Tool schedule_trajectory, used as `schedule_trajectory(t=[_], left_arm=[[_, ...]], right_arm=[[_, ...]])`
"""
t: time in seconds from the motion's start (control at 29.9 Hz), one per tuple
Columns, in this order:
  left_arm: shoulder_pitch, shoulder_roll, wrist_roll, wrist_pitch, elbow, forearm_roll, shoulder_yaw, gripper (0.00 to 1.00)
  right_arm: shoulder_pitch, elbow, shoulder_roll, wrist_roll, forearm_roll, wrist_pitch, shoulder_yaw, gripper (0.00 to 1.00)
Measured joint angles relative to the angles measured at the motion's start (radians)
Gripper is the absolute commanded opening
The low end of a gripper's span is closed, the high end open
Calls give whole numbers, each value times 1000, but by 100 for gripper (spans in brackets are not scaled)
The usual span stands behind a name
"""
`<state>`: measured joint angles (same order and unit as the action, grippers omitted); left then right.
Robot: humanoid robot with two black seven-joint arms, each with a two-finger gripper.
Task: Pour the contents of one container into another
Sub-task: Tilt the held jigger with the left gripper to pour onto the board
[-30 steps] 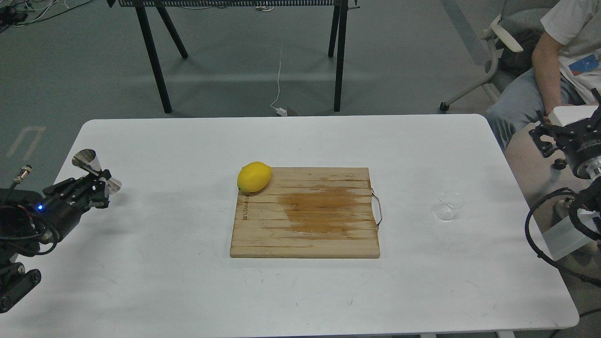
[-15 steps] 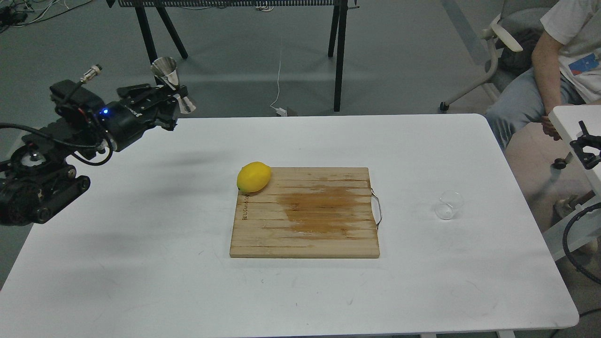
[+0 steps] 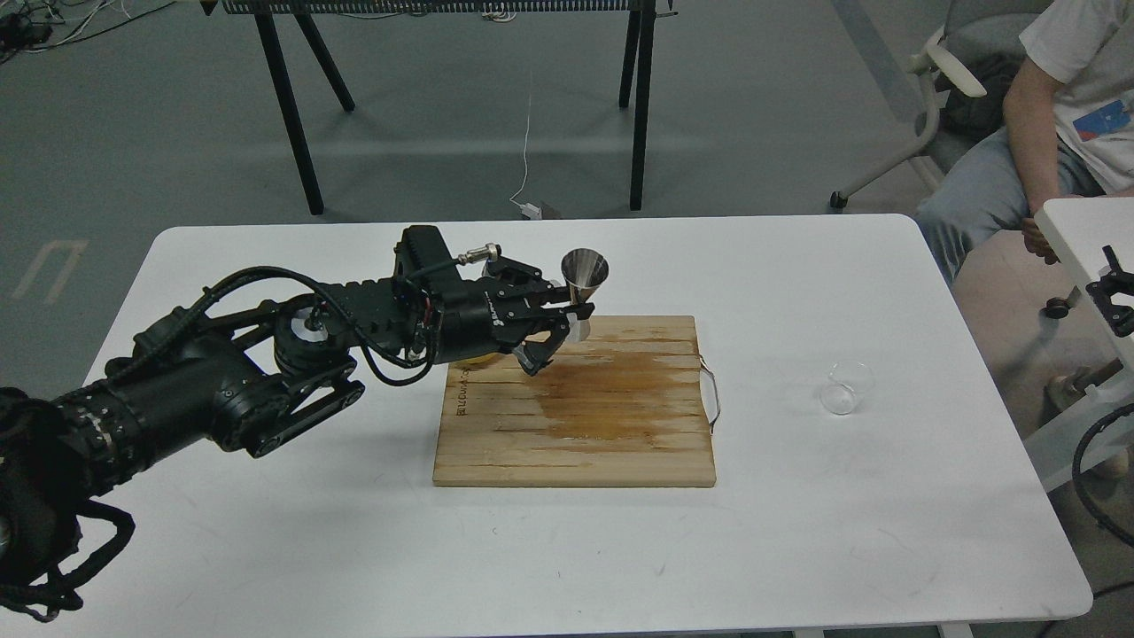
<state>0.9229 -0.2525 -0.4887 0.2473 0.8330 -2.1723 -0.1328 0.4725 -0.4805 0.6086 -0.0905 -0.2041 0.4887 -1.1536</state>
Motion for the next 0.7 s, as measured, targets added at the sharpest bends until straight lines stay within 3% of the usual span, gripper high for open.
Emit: schedule_trajectory(t=[0.23, 0.7], left_arm=[[-71, 70, 0, 8, -67, -10, 26, 6], [-85, 163, 20, 30, -247, -10, 36, 9]], right_arm=[[-3, 0, 0, -1, 0, 0, 0, 99], [-11, -3, -11, -2, 0, 0, 0, 99]])
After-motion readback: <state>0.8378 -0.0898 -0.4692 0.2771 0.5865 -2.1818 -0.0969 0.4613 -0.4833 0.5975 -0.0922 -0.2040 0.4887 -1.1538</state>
